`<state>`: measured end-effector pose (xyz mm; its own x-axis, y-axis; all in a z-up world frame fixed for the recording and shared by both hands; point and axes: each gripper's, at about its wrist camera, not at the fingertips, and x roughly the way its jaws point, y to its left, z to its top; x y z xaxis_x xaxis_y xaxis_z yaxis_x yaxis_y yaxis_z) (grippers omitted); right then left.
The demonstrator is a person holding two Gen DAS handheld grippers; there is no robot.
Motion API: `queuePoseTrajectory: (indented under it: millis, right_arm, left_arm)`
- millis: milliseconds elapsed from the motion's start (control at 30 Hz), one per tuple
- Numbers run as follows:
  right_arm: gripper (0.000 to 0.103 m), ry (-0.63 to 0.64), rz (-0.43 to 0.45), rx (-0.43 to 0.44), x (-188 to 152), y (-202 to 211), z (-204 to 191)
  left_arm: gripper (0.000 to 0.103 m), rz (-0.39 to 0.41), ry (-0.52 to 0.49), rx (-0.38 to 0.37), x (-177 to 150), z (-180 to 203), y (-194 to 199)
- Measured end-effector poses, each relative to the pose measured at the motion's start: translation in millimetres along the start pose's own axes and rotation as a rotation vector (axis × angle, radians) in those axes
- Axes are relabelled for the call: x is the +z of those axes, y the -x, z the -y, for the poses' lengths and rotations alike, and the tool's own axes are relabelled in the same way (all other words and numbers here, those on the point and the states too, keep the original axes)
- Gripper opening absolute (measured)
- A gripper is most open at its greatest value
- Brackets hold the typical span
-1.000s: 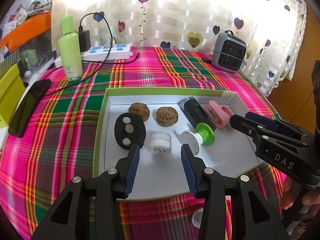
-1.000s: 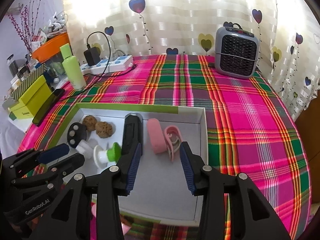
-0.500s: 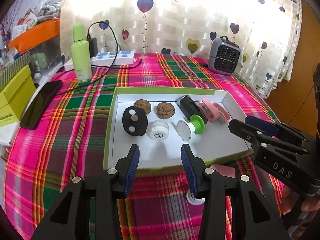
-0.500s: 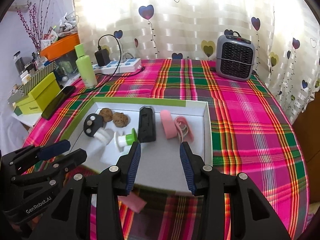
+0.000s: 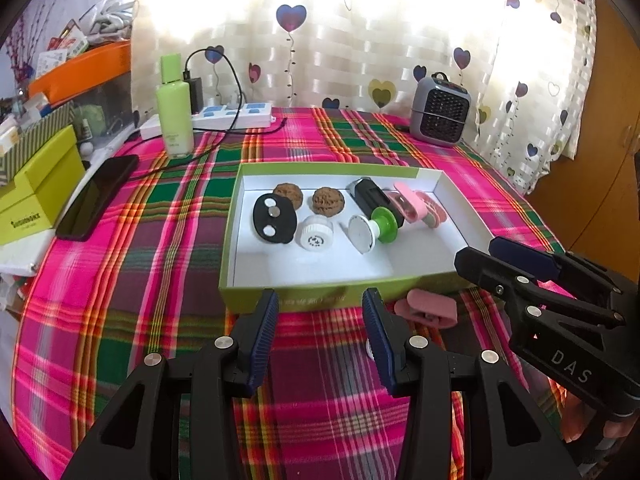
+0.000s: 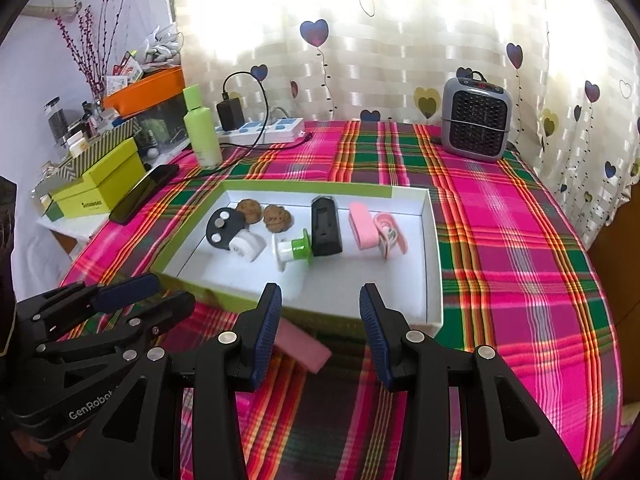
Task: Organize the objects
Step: 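Withdraw both open tools from the box toward the remaining items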
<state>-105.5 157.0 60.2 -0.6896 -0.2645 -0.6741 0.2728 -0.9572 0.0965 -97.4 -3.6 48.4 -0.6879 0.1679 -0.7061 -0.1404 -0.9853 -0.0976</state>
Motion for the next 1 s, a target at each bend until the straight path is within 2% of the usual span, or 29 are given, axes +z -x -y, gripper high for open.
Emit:
queuePoseTrajectory:
  millis: [433,1000]
  right_arm:
    - [0.042,-0.025,-0.030,0.014,-30,5,8]
    - [0.042,-0.038,-0.070,0.022,-43,2,16]
  left_arm:
    - [0.042,-0.009,0.019,-0.075,-24,-3,6]
    - [0.044,-0.073,-0.022,-0.132,-33,12,-14]
